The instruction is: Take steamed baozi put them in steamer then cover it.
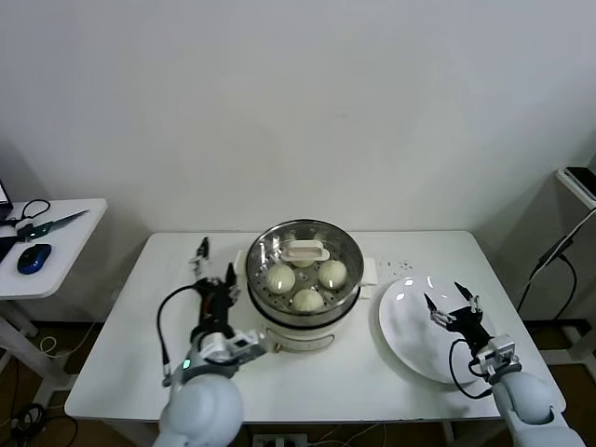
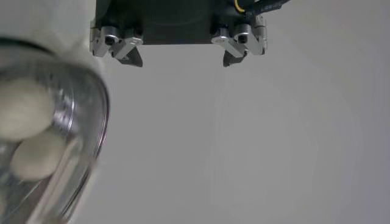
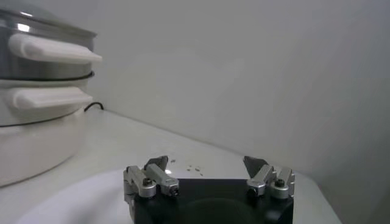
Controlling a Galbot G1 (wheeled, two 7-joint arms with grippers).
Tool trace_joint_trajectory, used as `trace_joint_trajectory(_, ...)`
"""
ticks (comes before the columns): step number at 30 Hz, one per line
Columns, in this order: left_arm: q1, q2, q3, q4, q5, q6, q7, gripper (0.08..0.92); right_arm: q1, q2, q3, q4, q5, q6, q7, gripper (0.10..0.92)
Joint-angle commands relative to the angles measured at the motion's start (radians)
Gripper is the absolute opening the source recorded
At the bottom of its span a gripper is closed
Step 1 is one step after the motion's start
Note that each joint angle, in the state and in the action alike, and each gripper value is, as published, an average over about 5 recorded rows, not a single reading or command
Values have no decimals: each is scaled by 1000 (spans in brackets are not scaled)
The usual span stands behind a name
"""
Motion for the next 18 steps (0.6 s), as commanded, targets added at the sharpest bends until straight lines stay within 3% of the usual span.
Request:
trace_joint_trajectory(1, 287, -45, -414, -68, -747, -568, -254, 823, -11, 15, -2, 49, 5, -10, 6, 823)
trace_joint_trajectory(8, 319, -110, -511, 22, -990, -688, -226, 823, -33, 26, -9, 80, 9, -11, 6, 823)
trace_joint_trajectory(18, 326, -156, -536, 59, -1058, -720, -165, 823, -33, 33, -20, 101, 40, -31, 23, 823)
